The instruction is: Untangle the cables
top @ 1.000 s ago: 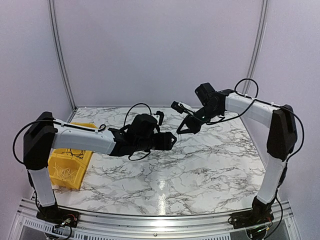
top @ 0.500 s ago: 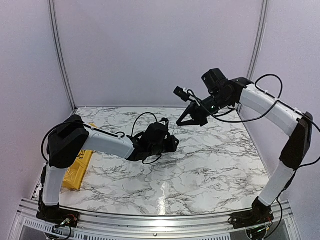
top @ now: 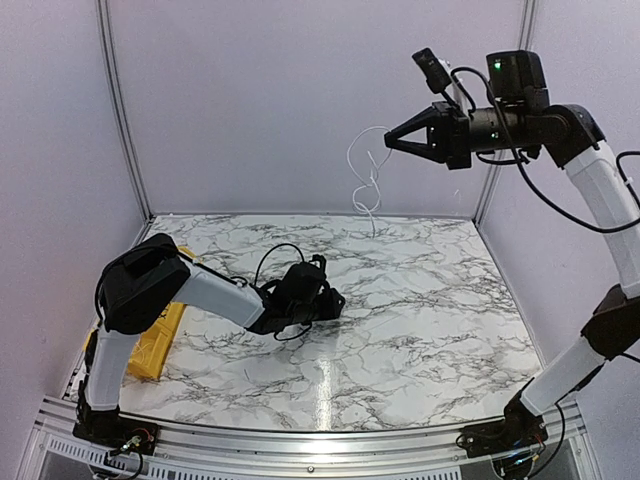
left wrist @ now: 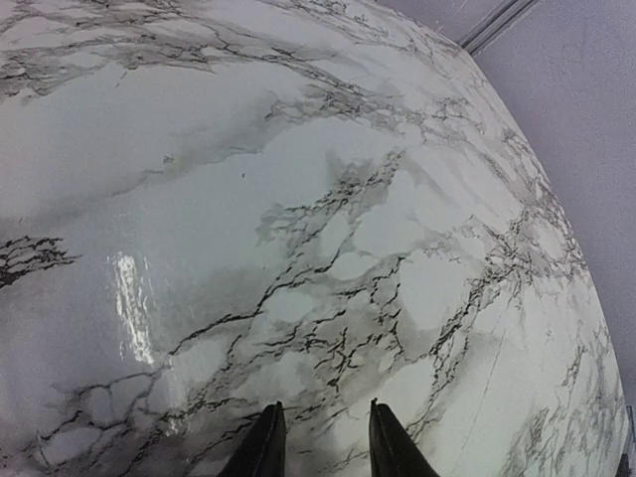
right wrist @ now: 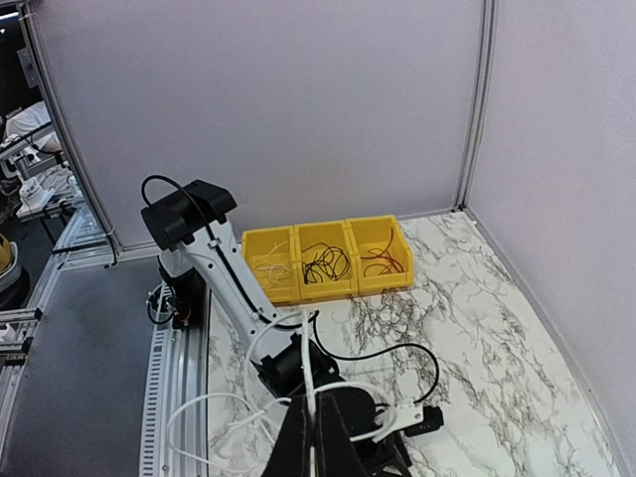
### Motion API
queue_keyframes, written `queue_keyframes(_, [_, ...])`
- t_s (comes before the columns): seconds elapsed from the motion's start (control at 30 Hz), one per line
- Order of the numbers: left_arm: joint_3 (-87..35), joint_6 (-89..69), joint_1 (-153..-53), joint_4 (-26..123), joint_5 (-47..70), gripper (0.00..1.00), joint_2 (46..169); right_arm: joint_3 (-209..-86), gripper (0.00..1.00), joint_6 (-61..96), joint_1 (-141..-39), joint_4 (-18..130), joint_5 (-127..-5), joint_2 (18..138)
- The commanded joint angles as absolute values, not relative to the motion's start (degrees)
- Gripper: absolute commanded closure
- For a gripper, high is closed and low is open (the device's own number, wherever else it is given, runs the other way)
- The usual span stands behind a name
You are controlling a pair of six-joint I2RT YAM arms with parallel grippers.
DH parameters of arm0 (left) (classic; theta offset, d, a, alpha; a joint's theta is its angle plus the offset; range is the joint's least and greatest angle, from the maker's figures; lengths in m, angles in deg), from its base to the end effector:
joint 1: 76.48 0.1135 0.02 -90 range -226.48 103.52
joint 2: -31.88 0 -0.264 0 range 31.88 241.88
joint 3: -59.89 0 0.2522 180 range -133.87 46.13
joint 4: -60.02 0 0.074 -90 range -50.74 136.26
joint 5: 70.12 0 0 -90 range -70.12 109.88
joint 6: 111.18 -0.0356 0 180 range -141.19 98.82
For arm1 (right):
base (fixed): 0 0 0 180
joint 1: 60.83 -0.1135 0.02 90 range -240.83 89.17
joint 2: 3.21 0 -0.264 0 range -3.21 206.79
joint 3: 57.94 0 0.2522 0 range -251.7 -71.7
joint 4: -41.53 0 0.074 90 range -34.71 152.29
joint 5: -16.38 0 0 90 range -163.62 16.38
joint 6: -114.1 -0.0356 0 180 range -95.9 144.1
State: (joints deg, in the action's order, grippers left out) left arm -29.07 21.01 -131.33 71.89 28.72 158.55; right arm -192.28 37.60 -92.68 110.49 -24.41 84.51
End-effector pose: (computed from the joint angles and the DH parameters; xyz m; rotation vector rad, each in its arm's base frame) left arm 0.2782 -0.3856 0.1234 0.1327 2.1358 -0.8943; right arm 0.2174 0.1668 0.5236 -1.2518 1.5058 1.0464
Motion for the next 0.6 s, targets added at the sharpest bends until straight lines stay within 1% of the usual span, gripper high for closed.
queue_keyframes(0.0, [-25.4, 18.6, -131.5, 74.3, 27.5, 0.64, 153.9, -188.5, 1.00, 36.1, -92.1, 110.0, -26.8, 85.1])
queue_keyframes(0.17, [-17.9, 14.4, -132.3, 74.8, 30.3, 0.44, 140.6, -183.3, 1.00, 37.6, -91.9, 109.3, -37.8, 85.0])
queue_keyframes(0.23, [-15.6, 12.4, -133.1, 75.1, 32.5, 0.36, 135.0, -181.8, 1.00, 37.8, -91.6, 109.0, -40.3, 85.3])
queue_keyframes(0.3, [-15.5, 12.1, -133.7, 75.0, 33.4, 0.34, 130.8, -181.0, 1.00, 38.0, -91.4, 108.8, -40.9, 85.7])
queue_keyframes(0.4, [-18.6, 12.3, -133.9, 74.7, 32.0, 0.29, 128.0, -180.4, 1.00, 37.9, -91.4, 108.6, -41.0, 86.5])
queue_keyframes(0.57, [-26.4, 9.9, -134.3, 74.7, 30.0, 0.25, 129.4, -180.8, 1.00, 37.1, -91.4, 108.2, -41.3, 88.2])
